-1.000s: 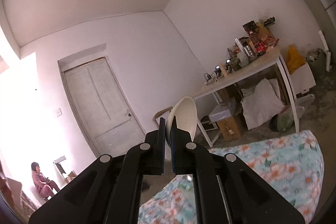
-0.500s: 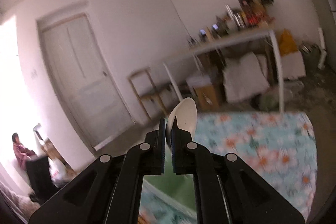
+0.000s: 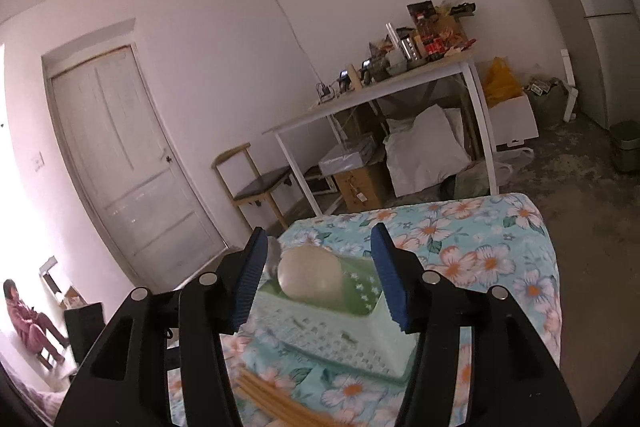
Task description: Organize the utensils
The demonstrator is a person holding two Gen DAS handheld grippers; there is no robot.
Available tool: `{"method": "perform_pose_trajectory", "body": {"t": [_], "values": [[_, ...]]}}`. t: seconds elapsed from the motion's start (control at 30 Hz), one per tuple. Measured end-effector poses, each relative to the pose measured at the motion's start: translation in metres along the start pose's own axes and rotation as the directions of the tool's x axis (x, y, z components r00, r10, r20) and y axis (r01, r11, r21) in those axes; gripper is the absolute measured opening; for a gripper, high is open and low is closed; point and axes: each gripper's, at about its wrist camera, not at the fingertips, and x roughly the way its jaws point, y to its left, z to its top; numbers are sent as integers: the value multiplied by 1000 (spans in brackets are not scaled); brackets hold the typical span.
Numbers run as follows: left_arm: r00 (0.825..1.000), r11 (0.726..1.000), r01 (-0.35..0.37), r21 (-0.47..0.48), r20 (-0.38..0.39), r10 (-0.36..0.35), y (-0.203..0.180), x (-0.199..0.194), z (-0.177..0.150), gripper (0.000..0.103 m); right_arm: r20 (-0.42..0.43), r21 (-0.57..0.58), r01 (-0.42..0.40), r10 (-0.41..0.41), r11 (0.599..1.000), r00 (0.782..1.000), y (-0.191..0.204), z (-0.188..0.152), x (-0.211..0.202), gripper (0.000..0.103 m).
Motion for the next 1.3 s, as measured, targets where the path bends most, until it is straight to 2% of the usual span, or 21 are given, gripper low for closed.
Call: {"method": "perform_pose_trajectory", "body": {"t": [0.17,0.3,0.5,0.67,0.7,0.83,0.93,1.0,1.13,1.3], "values": [[999,999,31,-18,-25,-32,-4,1,-5,22,-33,53,-21,23,998,999,11,-38,-31,53],[994,995,83,-51,-66,-87,-11,9,-11,22,-111,111,-17,29,994,993,16,-82,-38,53],[966,976,177,-128,-168,-197,-27,36,-23,22,-236,263,28,36,965,971,7,-155,-38,53],[911,934,239,-266,-272,-311,-31,67,-33,21,-317,335,92,20,938,948,-9,-190,-33,53],[892,920,248,-303,-299,-339,-31,75,-36,21,-323,336,101,14,936,946,-11,-192,-32,53],[848,881,238,-409,-354,-394,-30,97,-46,21,-327,332,116,0,936,945,-17,-192,-29,53],[831,850,226,-476,-361,-423,-27,108,-50,20,-319,334,110,3,936,948,-18,-194,-31,53],[831,840,210,-500,-362,-423,-25,115,-52,19,-318,337,106,7,935,948,-20,-195,-30,53],[836,825,176,-538,-361,-414,-21,125,-54,9,-311,345,99,14,933,950,-21,-197,-34,53],[855,833,151,-532,-353,-380,-23,125,-52,3,-306,352,96,17,931,952,-22,-197,-33,53]]}}
